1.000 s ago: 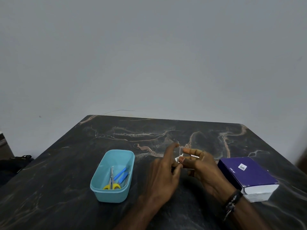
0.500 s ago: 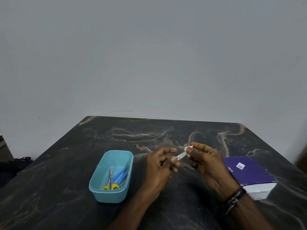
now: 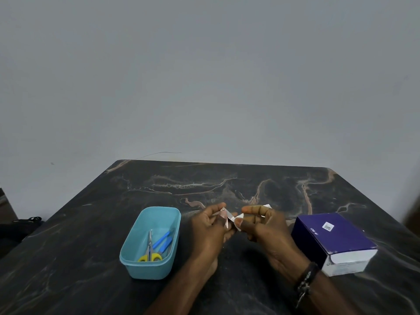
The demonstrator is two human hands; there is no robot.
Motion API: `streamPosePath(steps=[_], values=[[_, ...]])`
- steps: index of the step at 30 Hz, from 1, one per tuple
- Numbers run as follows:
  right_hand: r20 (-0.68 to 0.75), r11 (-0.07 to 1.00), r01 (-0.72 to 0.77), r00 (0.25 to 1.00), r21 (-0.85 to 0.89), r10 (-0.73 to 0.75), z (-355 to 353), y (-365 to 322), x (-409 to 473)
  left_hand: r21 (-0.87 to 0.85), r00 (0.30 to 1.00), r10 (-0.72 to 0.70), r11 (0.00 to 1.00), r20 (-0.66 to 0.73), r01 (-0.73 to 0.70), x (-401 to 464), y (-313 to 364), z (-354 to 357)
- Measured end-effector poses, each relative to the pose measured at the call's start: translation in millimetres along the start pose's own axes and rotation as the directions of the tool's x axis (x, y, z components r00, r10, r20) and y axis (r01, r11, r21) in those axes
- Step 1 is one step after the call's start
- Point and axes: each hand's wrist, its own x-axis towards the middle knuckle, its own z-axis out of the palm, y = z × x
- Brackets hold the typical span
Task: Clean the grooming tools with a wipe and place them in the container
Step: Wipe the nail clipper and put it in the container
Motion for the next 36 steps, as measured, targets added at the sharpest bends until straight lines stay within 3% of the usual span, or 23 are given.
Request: streamPosePath(steps=[6, 11, 17, 26, 36], values=[[0.022, 0.981, 0.12, 0.993, -0.154, -0.118, 5.8, 8.1, -1.1, -0.07, 0.991, -0.115, 0.99, 0.06, 0.12, -1.3, 4.3, 0.5], [0.08, 0.994, 0.072, 0.995, -0.08, -0.065, 7.0, 7.6, -1.7, -0.12, 0.995, -0.099, 0.988, 0.021, 0.101, 2.8, 4.8, -2.5], [0.012, 0.998, 0.062, 0.998, -0.029, -0.062, 1.2, 2.2, 0.3, -0.243, 0.996, -0.084, 0.967, -0.008, 0.079, 7.7, 5.9, -6.6], [0.026, 1.0, 0.015, 1.0, -0.009, -0.014, 2.6, 2.7, 1.0, -0.223, 0.994, -0.083, 0.97, 0.075, 0.098, 7.1, 7.0, -6.3], [0.045, 1.0, -0.005, 0.999, 0.002, 0.005, 2.0, 0.2, 0.2, -0.194, 0.994, -0.085, 0.976, 0.062, 0.096, 8.5, 4.5, -7.0]])
